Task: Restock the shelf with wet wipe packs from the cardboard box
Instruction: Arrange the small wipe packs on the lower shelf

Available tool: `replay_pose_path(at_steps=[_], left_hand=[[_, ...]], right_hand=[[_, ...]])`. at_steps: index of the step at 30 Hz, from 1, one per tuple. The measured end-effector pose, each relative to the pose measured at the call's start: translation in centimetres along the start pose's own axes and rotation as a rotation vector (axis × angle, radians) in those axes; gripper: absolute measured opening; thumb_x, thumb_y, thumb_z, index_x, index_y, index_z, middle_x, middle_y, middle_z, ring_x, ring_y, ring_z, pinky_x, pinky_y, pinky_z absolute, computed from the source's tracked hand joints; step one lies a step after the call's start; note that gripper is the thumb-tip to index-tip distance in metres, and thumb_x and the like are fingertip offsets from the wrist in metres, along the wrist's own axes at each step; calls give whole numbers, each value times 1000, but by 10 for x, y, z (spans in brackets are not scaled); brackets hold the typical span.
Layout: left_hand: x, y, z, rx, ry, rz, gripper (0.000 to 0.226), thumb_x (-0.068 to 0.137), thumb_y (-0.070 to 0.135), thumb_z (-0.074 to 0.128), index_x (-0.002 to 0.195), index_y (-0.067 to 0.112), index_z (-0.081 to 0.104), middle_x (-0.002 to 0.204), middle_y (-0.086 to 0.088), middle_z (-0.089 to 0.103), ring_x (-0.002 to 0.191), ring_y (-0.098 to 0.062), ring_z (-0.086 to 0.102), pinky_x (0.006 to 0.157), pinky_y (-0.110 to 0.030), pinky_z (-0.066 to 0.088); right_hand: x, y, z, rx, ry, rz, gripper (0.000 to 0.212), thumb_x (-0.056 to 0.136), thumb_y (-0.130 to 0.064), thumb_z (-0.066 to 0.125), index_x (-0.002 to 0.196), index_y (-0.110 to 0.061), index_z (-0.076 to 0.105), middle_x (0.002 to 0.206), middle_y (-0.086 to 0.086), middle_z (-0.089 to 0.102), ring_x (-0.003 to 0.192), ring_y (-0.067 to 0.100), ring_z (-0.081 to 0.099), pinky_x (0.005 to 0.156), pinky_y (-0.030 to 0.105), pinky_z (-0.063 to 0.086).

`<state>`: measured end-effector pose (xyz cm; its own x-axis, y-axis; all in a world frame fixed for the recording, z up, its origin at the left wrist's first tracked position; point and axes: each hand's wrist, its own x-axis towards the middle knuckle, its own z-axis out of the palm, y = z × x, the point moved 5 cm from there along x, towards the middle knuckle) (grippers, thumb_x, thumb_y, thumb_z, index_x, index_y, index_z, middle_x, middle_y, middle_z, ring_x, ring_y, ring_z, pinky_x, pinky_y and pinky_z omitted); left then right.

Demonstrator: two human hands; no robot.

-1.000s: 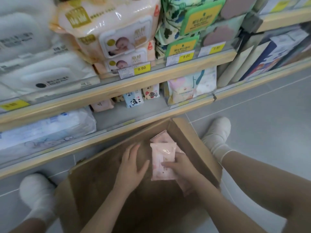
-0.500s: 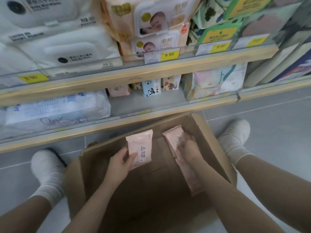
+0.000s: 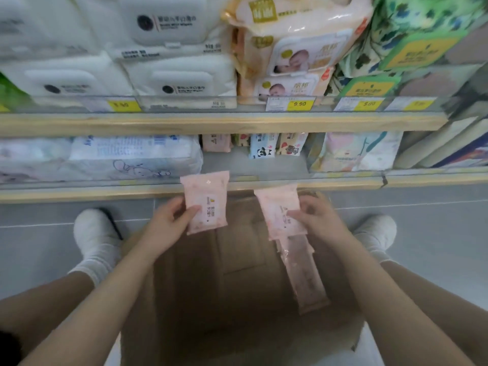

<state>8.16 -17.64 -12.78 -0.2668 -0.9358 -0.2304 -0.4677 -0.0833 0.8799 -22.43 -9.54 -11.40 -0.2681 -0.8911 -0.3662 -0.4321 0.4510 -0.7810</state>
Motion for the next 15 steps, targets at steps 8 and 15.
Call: replay_pose_path(at_steps=[8,15], left_hand=[[14,0,-51,-6,222,46,25,94,19,54,116,8,61,111,2,64,96,-10,61,70,-3,46],[39,-33,-58,-56,291,51,15,94,18,53,107,16,60,102,8,65,92,-3,61,72,-6,46]], right_hand=[[55,-90,39,184,72,-224,18,90,-5,59,109,-6,61,75,14,49,48,4,60,55,19,54],[141,-90,101,276,102,-121,10,94,-4,53,104,-4,55,71,3,50,44,4,58,51,18,53]])
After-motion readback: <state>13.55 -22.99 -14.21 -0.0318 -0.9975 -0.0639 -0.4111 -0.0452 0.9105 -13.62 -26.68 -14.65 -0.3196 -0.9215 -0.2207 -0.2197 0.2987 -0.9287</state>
